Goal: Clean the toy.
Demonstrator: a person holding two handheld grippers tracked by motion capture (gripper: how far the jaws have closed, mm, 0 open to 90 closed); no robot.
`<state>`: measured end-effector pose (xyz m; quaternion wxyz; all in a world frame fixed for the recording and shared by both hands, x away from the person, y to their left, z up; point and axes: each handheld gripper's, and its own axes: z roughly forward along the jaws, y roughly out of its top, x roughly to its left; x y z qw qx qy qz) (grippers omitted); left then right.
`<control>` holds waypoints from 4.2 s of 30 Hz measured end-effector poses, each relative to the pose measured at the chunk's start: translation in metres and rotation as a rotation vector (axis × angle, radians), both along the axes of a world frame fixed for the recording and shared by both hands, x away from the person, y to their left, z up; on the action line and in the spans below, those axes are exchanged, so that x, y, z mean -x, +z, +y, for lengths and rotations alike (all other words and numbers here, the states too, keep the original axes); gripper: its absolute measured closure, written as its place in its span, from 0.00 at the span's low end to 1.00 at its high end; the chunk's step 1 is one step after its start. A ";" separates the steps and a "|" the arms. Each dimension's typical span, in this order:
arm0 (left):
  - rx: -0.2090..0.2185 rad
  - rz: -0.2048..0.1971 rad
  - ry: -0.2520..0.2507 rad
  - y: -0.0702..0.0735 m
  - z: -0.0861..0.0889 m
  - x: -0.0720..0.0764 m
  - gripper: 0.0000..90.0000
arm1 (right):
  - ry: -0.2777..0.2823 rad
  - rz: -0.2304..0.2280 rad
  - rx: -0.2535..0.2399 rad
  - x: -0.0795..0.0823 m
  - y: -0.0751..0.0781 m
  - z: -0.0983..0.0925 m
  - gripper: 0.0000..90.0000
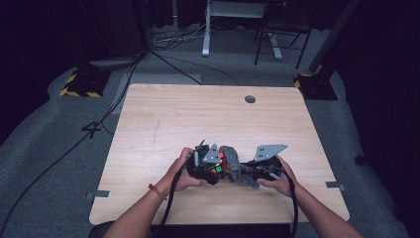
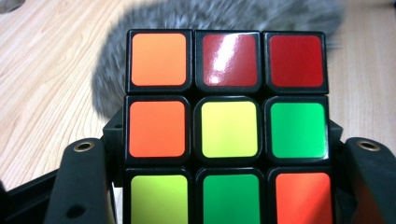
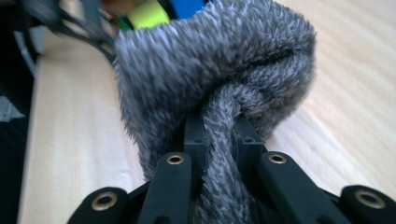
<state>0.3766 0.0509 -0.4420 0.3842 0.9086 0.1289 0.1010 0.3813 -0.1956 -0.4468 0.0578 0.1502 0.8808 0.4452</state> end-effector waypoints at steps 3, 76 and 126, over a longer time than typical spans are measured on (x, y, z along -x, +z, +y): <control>-0.015 0.008 -0.014 -0.003 -0.005 0.001 0.37 | 0.022 -0.026 -0.063 0.006 0.010 -0.001 0.89; 0.058 -0.039 -0.051 0.005 -0.003 0.006 0.36 | 0.022 0.081 -0.167 -0.006 0.004 -0.008 0.89; 0.069 -0.061 -0.069 0.012 -0.002 0.009 0.37 | 0.014 0.021 0.040 -0.001 -0.007 0.008 0.88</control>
